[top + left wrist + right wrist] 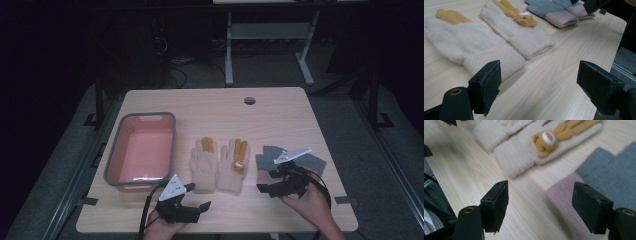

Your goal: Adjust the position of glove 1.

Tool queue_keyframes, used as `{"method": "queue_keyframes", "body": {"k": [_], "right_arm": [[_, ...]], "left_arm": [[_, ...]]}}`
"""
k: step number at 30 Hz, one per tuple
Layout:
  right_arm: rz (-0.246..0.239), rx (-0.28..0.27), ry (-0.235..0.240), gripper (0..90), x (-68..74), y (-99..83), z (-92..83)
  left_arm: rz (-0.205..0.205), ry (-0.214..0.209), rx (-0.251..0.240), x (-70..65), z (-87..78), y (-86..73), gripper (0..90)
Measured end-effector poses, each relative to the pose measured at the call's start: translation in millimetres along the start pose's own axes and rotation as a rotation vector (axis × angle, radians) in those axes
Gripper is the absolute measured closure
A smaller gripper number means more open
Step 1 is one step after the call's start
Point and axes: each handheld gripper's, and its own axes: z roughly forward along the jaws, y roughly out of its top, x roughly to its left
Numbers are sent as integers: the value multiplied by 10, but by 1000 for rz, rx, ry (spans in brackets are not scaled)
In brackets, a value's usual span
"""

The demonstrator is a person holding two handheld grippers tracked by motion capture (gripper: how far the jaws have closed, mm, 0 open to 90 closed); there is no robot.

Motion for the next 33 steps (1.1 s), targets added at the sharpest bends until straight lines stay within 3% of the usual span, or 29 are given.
{"method": "queue_keyframes", "body": {"k": [8, 16, 33], "right_arm": [[-26, 19, 13, 291, 9, 217, 69], [-61, 49, 23, 290, 20, 388, 174], [-86, 79, 39, 287, 22, 683, 313]], "left_arm": [[13, 3, 2, 7, -6, -1, 195], [-5, 2, -5, 5, 0, -9, 195], [-1, 17, -14, 26, -40, -12, 195]]}}
